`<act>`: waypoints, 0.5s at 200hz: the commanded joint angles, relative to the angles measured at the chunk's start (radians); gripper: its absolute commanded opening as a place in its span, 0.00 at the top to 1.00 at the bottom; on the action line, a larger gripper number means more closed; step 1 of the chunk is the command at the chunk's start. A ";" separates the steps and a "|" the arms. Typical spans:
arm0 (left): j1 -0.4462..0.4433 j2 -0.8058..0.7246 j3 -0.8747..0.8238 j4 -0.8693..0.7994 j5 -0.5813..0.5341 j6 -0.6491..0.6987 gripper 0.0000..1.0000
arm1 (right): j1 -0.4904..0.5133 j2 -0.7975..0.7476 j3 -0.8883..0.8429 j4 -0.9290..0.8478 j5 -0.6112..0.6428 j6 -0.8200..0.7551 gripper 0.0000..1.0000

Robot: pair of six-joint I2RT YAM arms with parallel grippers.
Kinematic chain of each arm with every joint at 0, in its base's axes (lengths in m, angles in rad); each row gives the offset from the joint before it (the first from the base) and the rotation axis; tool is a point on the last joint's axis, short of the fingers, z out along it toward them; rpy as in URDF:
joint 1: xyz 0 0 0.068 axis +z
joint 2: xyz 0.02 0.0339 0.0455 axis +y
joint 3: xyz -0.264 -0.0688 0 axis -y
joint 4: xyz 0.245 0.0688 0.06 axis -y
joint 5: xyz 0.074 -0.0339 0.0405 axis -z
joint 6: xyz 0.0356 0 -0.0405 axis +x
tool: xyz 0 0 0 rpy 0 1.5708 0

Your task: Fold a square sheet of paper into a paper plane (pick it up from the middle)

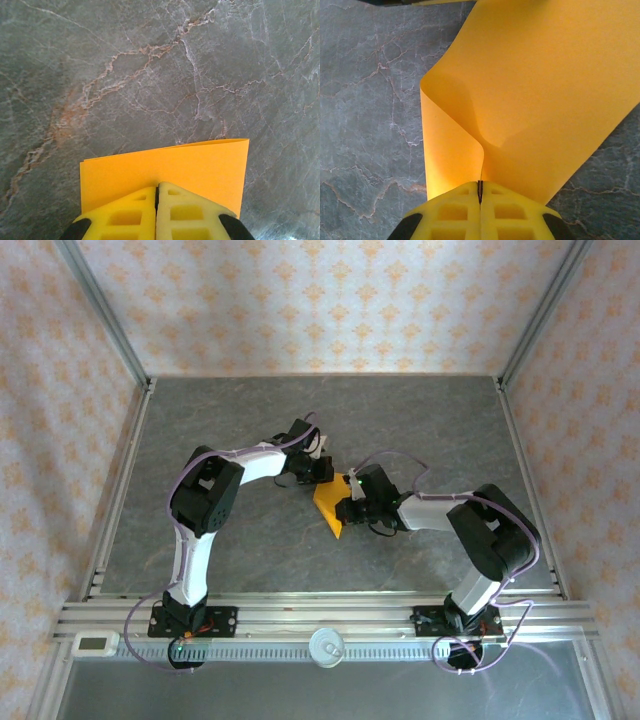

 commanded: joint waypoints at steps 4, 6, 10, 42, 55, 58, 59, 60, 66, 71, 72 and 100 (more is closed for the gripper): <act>-0.009 0.011 -0.037 -0.072 -0.067 0.019 0.93 | -0.008 -0.009 0.029 -0.041 0.041 0.007 1.00; -0.009 0.011 -0.037 -0.072 -0.069 0.018 0.93 | -0.008 -0.008 0.029 -0.043 0.045 0.008 1.00; -0.008 0.011 -0.037 -0.073 -0.068 0.018 0.93 | -0.008 -0.007 0.031 -0.046 0.053 0.008 1.00; -0.008 0.011 -0.036 -0.072 -0.066 0.018 0.93 | -0.008 0.001 0.040 -0.053 0.086 0.010 1.00; -0.008 0.012 -0.035 -0.073 -0.066 0.019 0.93 | -0.008 0.001 0.040 -0.052 0.096 0.010 1.00; -0.008 0.011 -0.035 -0.072 -0.066 0.019 0.93 | -0.008 0.001 0.040 -0.051 0.098 0.012 1.00; -0.008 0.011 -0.035 -0.073 -0.066 0.018 0.93 | -0.008 0.002 0.040 -0.052 0.099 0.012 1.00; -0.008 0.011 -0.035 -0.073 -0.066 0.018 0.93 | -0.008 0.002 0.040 -0.051 0.098 0.012 1.00; -0.008 0.011 -0.035 -0.072 -0.066 0.018 0.93 | -0.008 0.003 0.040 -0.049 0.098 0.013 1.00; -0.008 0.011 -0.035 -0.072 -0.066 0.019 0.93 | -0.008 0.003 0.040 -0.048 0.098 0.013 1.00; -0.008 0.011 -0.035 -0.072 -0.066 0.018 0.93 | -0.007 0.003 0.040 -0.048 0.098 0.013 1.00; -0.008 0.013 -0.036 -0.072 -0.065 0.019 0.93 | -0.008 0.009 0.042 -0.054 0.097 0.011 1.00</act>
